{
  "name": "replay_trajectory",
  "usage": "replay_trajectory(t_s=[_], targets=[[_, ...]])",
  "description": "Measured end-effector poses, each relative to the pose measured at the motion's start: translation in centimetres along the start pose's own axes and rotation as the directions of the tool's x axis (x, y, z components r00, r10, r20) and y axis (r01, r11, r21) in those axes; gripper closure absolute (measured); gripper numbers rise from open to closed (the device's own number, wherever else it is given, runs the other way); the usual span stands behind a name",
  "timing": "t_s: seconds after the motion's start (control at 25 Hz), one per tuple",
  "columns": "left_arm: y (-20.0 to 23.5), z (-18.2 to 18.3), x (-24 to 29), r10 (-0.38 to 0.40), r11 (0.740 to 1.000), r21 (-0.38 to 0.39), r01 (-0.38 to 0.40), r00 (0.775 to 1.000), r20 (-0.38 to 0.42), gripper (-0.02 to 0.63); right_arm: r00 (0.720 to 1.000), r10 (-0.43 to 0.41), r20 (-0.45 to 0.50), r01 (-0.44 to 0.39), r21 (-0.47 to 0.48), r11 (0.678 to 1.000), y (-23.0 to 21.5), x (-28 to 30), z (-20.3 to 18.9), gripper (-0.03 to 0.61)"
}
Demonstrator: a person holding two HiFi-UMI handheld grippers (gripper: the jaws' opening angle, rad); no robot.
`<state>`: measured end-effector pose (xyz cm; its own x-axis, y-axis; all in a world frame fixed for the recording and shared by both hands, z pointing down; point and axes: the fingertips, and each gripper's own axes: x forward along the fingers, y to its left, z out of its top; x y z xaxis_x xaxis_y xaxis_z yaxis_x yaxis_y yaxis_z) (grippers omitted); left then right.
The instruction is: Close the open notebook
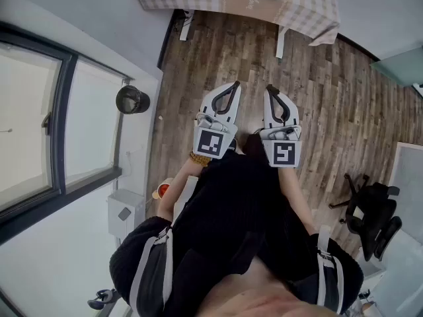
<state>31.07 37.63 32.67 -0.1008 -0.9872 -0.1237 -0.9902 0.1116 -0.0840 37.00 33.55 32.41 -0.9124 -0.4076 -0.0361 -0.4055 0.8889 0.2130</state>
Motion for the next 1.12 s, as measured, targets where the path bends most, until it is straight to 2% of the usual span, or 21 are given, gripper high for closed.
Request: replay_trajectory(t_s=[0.12,0.28,0.44,0.56,0.72,1.12], targets=[[0.1,0.1,1.5,0.015,1.0,-0.019,-0.014,1.0,0.02,0.612,1.0,0.002,-0.004,-0.002,0.042,0.999,-1.4,1.0,-0.5,0.578],[0.7,-1.0,3.6,0.017,0.999,-0.044,-0.016,1.0,0.017,0.612,1.0,0.021,0.005,-0.022,0.044,0.999,-3.1,3.1,-1.9,0.578],[2.8,-2.8,5.4,0.041,0.998,-0.046,-0.043,0.998,-0.039,0.612,0.999,0.044,0.007,-0.044,0.016,0.999,-4.7,6.3,-3.4,0.578],[5.0,-3.5,7.6,0.054,0.997,-0.05,-0.057,0.997,-0.055,0.612,0.999,0.032,-0.006,-0.032,0.052,0.998,-6.8,9.3,-4.0,0.578],[7.3,-4.7,11.4,0.028,1.0,-0.012,-0.029,0.996,-0.088,0.612,0.999,0.042,-0.015,-0.041,0.04,0.998,-9.3,13.4,-4.8,0.578],[12.0,-6.4,21.8,-0.037,0.999,0.011,0.039,0.989,-0.142,0.612,0.999,0.042,-0.02,-0.04,0.093,0.995,-14.4,23.6,-6.8,0.578]])
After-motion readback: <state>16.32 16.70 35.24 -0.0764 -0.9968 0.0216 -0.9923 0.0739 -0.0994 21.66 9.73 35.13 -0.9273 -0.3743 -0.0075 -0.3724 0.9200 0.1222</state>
